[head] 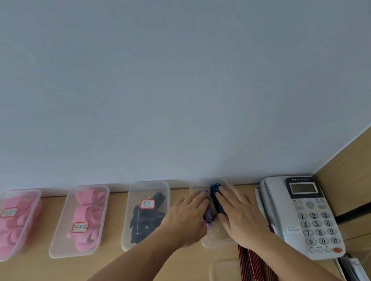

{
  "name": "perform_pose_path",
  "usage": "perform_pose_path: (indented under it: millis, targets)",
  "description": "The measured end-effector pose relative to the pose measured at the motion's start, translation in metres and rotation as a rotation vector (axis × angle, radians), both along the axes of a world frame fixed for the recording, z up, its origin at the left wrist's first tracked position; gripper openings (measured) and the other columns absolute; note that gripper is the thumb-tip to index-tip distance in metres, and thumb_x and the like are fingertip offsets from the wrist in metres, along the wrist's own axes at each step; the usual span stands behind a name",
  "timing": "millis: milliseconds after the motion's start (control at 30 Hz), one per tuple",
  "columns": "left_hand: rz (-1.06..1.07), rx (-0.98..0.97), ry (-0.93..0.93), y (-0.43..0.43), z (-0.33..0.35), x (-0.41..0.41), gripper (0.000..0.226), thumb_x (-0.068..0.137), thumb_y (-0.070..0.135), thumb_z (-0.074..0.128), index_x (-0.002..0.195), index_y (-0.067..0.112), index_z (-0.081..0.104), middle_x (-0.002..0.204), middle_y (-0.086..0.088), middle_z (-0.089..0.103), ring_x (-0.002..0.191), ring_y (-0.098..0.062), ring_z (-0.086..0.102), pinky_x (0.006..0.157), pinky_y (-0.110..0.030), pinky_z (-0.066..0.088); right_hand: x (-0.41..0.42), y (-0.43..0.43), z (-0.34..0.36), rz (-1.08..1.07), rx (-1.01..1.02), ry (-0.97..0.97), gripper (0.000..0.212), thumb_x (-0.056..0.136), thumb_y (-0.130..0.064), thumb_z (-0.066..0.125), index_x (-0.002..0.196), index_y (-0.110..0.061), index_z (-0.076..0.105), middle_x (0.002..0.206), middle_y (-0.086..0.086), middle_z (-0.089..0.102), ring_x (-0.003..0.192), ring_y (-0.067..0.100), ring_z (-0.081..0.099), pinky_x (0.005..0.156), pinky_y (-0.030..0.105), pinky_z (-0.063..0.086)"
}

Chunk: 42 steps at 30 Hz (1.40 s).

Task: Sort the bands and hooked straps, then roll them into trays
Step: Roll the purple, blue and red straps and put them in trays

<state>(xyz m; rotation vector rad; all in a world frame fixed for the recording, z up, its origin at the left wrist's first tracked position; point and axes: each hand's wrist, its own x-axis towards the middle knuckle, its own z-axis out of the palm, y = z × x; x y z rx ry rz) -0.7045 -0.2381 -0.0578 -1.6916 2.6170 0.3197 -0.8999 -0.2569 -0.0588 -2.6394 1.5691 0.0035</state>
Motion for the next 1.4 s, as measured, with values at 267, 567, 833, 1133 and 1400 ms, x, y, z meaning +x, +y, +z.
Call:
perform_pose_path:
  millis: [267, 567, 833, 1133, 1400]
  targets:
    - [0.071, 0.018, 0.017, 0.001, 0.012, -0.004, 0.065, 0.096, 0.044, 0.038, 0.153, 0.016, 0.025, 0.16, 0.002, 0.024, 0.149, -0.016, 0.013, 0.118, -0.035, 0.02, -0.001, -0.003, -0.005, 0.002, 0.139, 0.046, 0.061, 0.102, -0.04, 0.027, 0.158, -0.023, 0.009, 0.166, -0.003, -0.007, 0.15, 0.021, -0.018, 0.12, 0.049, 0.006]
    - [0.089, 0.037, 0.021, 0.013, 0.051, -0.003, 0.064, 0.098, 0.043, 0.037, 0.154, 0.017, 0.019, 0.164, -0.003, 0.013, 0.152, -0.022, 0.002, 0.121, -0.04, 0.017, -0.002, 0.013, 0.036, -0.064, 0.109, -0.109, 0.061, 0.103, -0.035, 0.032, 0.158, -0.021, 0.01, 0.166, -0.001, 0.001, 0.152, 0.018, -0.008, 0.124, 0.038, 0.003]
    - [-0.052, 0.004, 0.092, 0.05, 0.06, -0.018, 0.064, 0.097, 0.041, 0.04, 0.154, 0.017, 0.025, 0.164, -0.003, 0.014, 0.152, -0.021, 0.002, 0.123, -0.04, 0.014, -0.032, 0.095, 0.06, -0.348, 0.119, -0.334, 0.029, 0.097, -0.032, 0.049, 0.122, -0.022, 0.06, 0.12, -0.007, 0.06, 0.117, 0.017, 0.053, 0.095, 0.029, 0.044]
    - [-0.155, 0.198, 0.191, 0.106, 0.048, -0.056, 0.059, 0.095, 0.037, 0.05, 0.149, 0.017, 0.038, 0.156, -0.003, 0.034, 0.146, -0.02, 0.023, 0.118, -0.035, 0.023, -0.076, 0.166, 0.037, -0.558, 0.393, -0.187, 0.004, 0.09, -0.034, 0.056, 0.088, -0.032, 0.054, 0.068, -0.013, 0.047, 0.066, 0.004, 0.048, 0.068, 0.029, 0.047]
    - [-0.026, 0.283, 0.121, 0.144, 0.043, -0.069, 0.053, 0.096, 0.034, 0.05, 0.146, 0.021, 0.042, 0.152, 0.0, 0.042, 0.142, -0.02, 0.033, 0.114, -0.037, 0.03, -0.098, 0.193, -0.002, -0.606, 0.494, -0.143, 0.03, 0.083, -0.044, 0.064, 0.102, -0.024, 0.052, 0.092, -0.008, 0.06, 0.081, 0.014, 0.059, 0.062, 0.029, 0.044]
